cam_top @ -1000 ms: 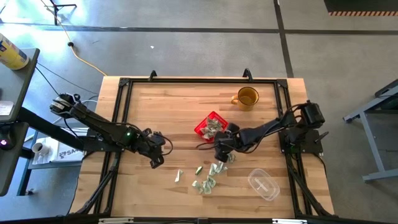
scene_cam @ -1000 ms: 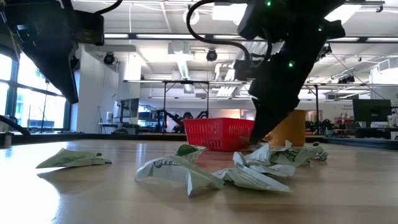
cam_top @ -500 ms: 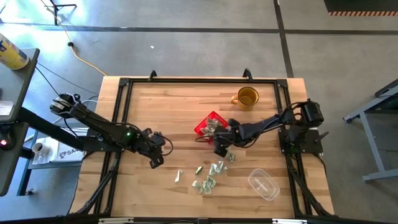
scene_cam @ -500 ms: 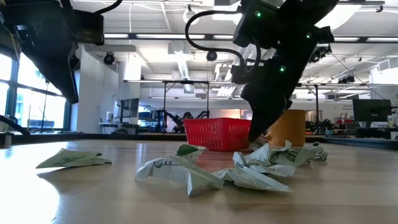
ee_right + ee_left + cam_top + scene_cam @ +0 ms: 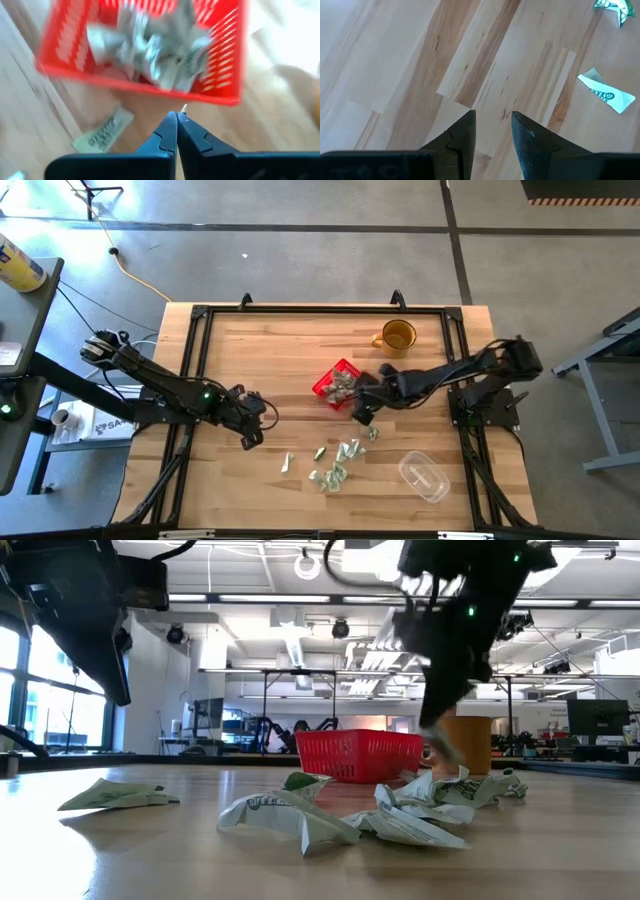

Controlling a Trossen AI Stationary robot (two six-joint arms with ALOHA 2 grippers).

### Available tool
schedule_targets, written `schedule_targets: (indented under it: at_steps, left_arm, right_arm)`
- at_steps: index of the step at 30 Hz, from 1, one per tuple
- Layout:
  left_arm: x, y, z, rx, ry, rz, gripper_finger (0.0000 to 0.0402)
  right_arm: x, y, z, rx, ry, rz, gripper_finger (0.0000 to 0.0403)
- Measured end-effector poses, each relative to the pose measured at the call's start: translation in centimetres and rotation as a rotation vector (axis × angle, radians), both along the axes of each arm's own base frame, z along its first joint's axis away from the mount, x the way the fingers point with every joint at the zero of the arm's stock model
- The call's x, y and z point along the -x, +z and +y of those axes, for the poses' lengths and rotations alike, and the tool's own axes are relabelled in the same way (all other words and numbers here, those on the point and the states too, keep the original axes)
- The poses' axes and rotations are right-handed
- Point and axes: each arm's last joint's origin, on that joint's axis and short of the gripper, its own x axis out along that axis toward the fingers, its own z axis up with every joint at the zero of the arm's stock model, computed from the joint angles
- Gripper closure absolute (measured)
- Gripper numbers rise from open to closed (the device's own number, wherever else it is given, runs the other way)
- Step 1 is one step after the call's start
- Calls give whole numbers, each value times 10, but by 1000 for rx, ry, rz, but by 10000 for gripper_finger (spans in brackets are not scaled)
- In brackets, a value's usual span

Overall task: Pick and place items into bin
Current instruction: Put the white stevia packet into the red bin

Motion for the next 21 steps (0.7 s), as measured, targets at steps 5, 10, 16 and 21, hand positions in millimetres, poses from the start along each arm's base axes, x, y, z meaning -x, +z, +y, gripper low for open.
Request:
schedule_targets:
  at_steps: [5, 10, 16, 21]
  left_arm:
    - [-1, 0, 0, -10, -31, -5, 243]
    - [-3, 1, -2, 28, -59, -9, 243]
    - [-5, 2, -4, 70, -64, -31, 243]
    - [-7, -1, -5, 98, 4, -29, 243]
  right_arm:
    - [5, 35, -14, 27, -100, -199, 402]
    - [-11, 52, -37, -91, -36, -408, 402]
    - [-29, 29, -57, -334, 6, -415, 396]
    - [-31, 19, -54, -377, 3, -380, 331]
